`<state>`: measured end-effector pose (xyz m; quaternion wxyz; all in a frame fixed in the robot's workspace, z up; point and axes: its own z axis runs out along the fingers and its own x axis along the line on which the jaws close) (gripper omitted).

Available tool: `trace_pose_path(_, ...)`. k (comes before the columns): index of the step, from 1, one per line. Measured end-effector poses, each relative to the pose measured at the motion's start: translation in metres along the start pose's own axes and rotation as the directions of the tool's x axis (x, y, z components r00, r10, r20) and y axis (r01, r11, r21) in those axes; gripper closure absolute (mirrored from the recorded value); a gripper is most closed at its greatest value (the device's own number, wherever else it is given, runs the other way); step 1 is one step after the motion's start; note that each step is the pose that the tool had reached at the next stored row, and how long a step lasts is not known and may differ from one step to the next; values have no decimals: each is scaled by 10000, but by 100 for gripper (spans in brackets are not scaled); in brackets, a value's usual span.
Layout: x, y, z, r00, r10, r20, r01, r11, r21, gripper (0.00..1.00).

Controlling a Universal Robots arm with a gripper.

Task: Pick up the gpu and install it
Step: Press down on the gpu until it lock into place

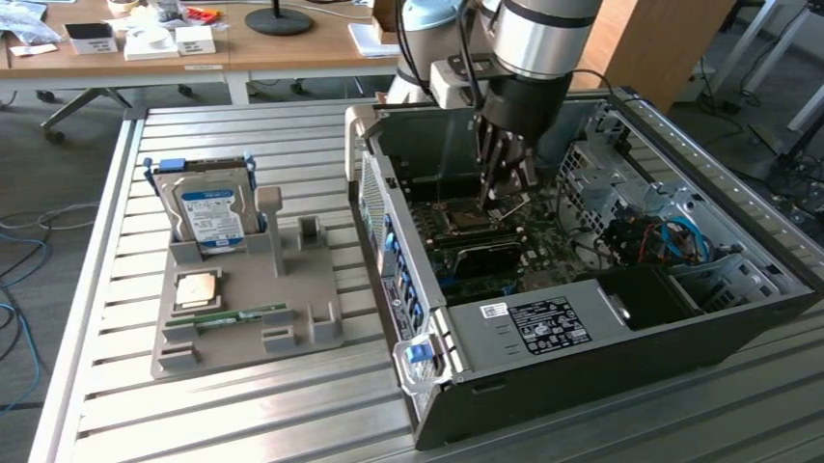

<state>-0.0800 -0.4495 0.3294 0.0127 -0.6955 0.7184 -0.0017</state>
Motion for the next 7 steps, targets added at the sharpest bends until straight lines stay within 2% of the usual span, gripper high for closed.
trace_pose_path(7, -1, 0, -15, 10000, 2, -4, -2, 10000, 0, 89)
